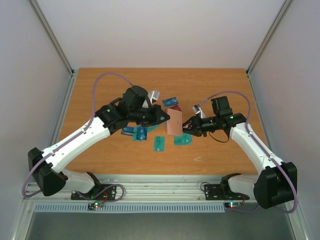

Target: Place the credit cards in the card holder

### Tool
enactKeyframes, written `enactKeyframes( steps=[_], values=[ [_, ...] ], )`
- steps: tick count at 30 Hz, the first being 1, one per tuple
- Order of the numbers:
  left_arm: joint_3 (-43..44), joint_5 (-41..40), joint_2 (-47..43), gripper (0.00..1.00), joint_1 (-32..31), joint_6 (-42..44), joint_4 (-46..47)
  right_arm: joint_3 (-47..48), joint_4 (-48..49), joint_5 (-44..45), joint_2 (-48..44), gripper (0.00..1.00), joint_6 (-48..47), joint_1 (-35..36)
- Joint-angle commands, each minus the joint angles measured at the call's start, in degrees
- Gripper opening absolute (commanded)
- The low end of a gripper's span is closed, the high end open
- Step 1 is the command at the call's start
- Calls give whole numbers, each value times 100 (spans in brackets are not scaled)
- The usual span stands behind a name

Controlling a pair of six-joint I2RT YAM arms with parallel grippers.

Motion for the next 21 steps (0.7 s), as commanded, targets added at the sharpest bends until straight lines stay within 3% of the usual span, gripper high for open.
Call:
enactKeyframes(
  steps=[1,12,21],
  values=[
    [-136,137,-177,0,-19,-128,487,-61,228,-345,14,23,67,-15],
    [-749,114,-428,0,-21,-479,939,-255,194,-632,-124,5,183,-9],
    [-1773,222,-702,0,-26,-884,1583,-444,-359,-172,-106,1,140,364]
  ],
)
